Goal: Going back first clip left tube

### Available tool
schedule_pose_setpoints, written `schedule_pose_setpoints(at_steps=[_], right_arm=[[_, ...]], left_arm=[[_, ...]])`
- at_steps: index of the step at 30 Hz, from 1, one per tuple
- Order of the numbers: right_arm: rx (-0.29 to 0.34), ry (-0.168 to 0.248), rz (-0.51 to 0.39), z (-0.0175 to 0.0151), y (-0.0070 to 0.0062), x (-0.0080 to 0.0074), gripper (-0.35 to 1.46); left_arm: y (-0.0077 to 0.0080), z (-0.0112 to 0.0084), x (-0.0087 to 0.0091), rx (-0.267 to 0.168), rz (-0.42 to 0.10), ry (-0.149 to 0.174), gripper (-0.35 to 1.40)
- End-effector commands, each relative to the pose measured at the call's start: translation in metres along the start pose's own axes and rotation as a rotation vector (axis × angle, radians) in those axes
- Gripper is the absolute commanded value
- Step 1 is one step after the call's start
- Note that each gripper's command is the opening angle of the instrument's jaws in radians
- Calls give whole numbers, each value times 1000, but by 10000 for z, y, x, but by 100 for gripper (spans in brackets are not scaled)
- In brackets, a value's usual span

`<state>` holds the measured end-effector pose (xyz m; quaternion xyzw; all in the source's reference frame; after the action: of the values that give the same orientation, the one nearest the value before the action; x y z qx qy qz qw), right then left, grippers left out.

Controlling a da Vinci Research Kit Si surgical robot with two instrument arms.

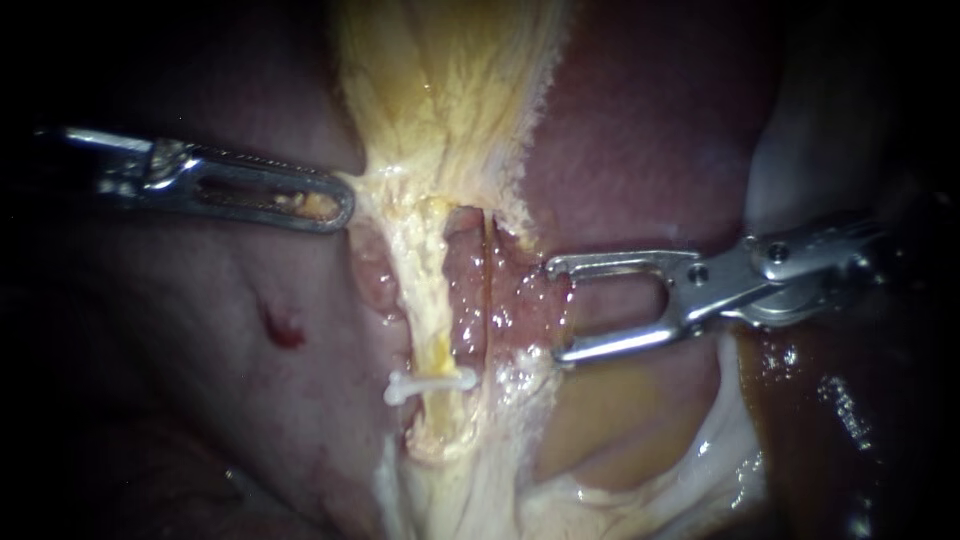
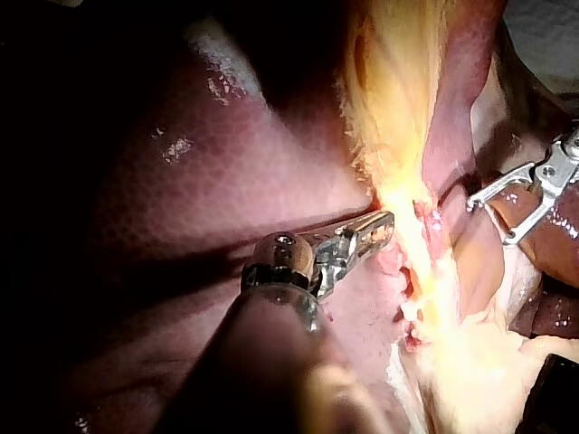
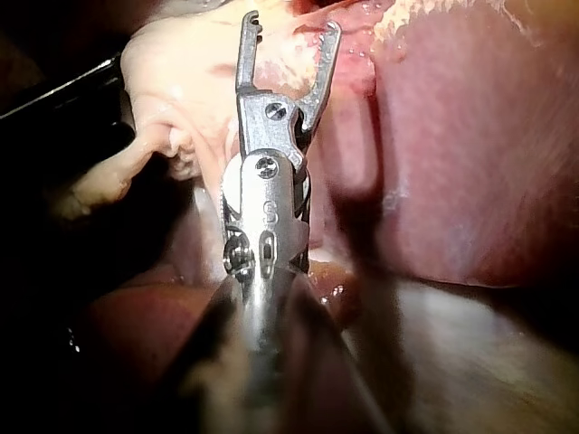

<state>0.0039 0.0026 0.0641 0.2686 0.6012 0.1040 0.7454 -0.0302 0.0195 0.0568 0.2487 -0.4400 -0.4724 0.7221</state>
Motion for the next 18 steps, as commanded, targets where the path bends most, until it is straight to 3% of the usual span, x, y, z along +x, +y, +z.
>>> schedule_pose_setpoints(at_steps=[1,5,18], right_arm=[[1,0,0,0,-1,0,50],[5,0,0,0,-2,0,50],[12,0,0,0,-3,1,50]], left_arm=[[0,1,0,0,0,0,-35],[0,8,5,-1,3,-4,-35],[1,66,33,6,22,29,-35]])
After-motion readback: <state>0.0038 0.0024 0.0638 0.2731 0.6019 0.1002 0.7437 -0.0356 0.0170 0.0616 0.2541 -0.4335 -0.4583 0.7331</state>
